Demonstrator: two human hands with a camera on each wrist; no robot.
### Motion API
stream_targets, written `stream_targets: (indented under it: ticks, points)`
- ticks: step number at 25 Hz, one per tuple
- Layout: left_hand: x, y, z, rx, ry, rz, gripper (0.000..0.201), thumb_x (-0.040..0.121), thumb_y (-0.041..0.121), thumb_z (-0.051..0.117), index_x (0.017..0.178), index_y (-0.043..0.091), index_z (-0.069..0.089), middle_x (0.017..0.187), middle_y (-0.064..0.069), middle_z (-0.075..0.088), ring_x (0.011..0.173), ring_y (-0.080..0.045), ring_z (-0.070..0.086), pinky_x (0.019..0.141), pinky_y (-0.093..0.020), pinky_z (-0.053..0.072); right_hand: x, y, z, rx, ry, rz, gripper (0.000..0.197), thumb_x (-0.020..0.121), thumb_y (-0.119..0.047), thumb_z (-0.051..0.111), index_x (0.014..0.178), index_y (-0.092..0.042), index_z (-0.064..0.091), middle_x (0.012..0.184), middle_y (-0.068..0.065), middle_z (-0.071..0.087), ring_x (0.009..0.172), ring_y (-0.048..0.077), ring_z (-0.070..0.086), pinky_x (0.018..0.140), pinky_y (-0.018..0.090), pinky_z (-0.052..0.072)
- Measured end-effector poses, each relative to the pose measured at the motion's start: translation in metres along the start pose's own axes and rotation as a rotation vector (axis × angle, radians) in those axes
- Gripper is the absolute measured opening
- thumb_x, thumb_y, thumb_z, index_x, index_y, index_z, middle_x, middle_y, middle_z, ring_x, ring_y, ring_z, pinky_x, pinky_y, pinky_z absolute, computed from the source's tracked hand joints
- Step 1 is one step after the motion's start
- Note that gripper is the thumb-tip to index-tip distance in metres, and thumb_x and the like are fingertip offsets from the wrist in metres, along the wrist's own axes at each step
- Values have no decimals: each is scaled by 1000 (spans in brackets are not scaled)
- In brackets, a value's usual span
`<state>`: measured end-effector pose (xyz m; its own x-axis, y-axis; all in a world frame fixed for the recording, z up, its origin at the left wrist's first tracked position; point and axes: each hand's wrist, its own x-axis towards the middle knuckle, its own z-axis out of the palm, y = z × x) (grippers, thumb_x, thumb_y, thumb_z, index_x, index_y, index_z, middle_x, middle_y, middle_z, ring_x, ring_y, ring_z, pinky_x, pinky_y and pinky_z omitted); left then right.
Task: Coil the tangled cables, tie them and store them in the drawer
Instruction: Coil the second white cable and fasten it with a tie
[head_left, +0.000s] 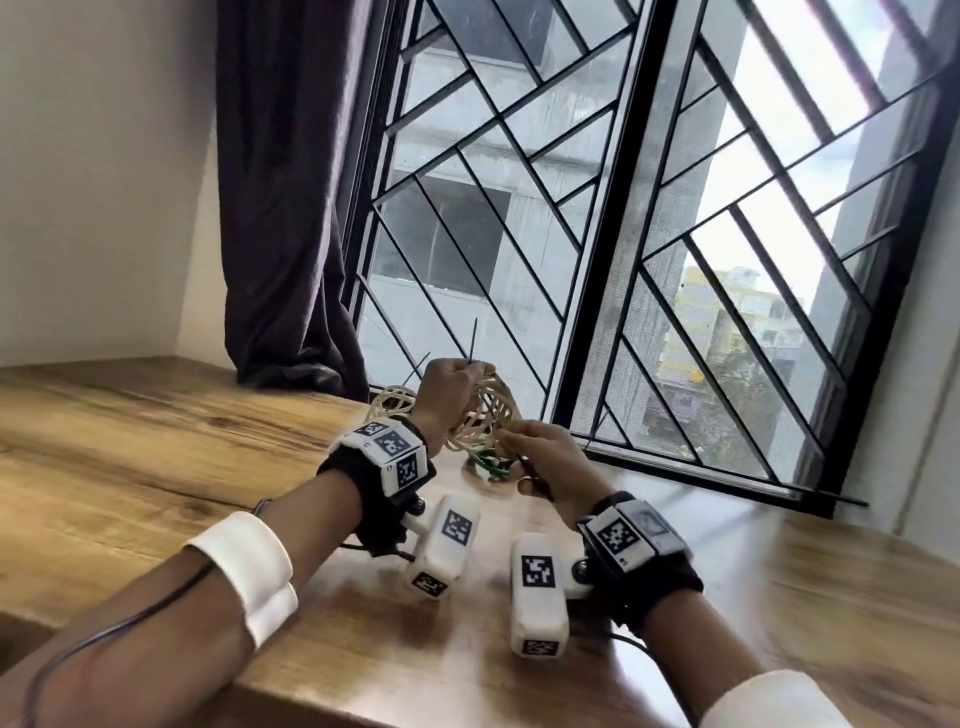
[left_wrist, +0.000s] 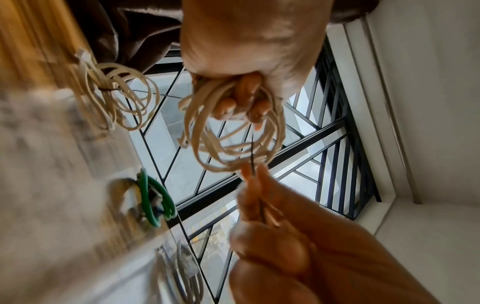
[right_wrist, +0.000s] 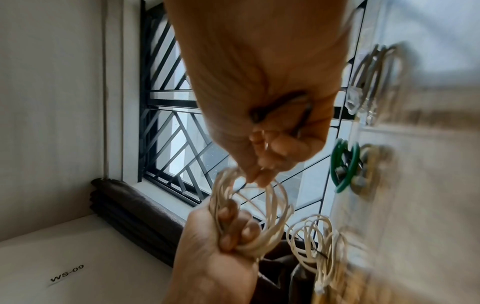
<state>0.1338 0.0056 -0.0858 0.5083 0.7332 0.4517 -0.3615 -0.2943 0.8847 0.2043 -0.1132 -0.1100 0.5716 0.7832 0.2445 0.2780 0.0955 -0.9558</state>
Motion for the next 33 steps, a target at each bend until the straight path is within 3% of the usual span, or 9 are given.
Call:
stream_targets:
  ticks: [5,9,11,14,16,19,21,27,33]
  points:
    - [19,-10,-22,107,247,70,23,90,16,50,78,7,68,50,-5,46,46,-23,38,53,-29,29,-3,-16,-17,296,-30,-197,13,78,-21,66,78,-9,62,61,0,53,46,5,48,42,14,43]
    - [18,-10,-17,311,146,99,31,92,18,49,71,1,64,62,-25,55,63,-39,52,60,-35,39,-3,-18,-25,329,-97,-320,25,71,-13,65,95,-8,65,74,1,66,63,7,64,61,16,53]
    - [13,-4,-15,376,101,118,40,93,17,49,54,6,50,57,-22,51,61,-38,48,61,-32,33,-3,-18,-34,387,-144,-332,42,64,-11,69,106,-6,63,83,1,71,74,9,67,67,17,54]
    - [8,2,-12,468,55,135,46,95,20,48,50,15,39,75,-26,62,65,-35,49,62,-29,32,0,-17,-43,442,-105,-328,57,53,-13,72,108,-3,62,85,4,73,77,12,69,69,17,55]
    - [6,4,-10,557,29,154,45,95,23,47,51,14,38,68,-19,59,68,-31,50,62,-30,32,3,-14,-44,380,24,-334,48,54,-21,74,99,-5,66,74,2,71,66,10,67,62,16,55]
    - [7,3,-8,703,-20,194,39,94,22,46,57,13,44,63,-6,53,72,-30,54,63,-32,36,4,-13,-43,214,205,-352,16,77,-26,67,85,-12,71,59,-6,61,54,2,55,53,15,49]
    - [3,6,-8,844,-57,236,25,92,20,46,68,23,52,71,-2,55,74,-28,53,65,-30,39,5,-15,-45,196,251,-313,19,86,-27,62,82,-11,71,62,-5,58,52,1,49,50,14,45]
    - [-13,20,5,1233,-244,496,26,93,24,47,107,23,69,110,0,70,99,-22,65,81,-33,48,4,-24,-44,368,48,0,22,89,-21,57,93,-1,66,54,-1,57,40,3,49,41,13,46]
    - [-17,27,8,1329,-279,474,28,90,23,49,110,25,68,114,0,69,104,-23,64,83,-34,49,-4,-23,-30,131,-117,104,19,90,-10,57,89,5,67,59,4,63,44,7,57,47,18,53]
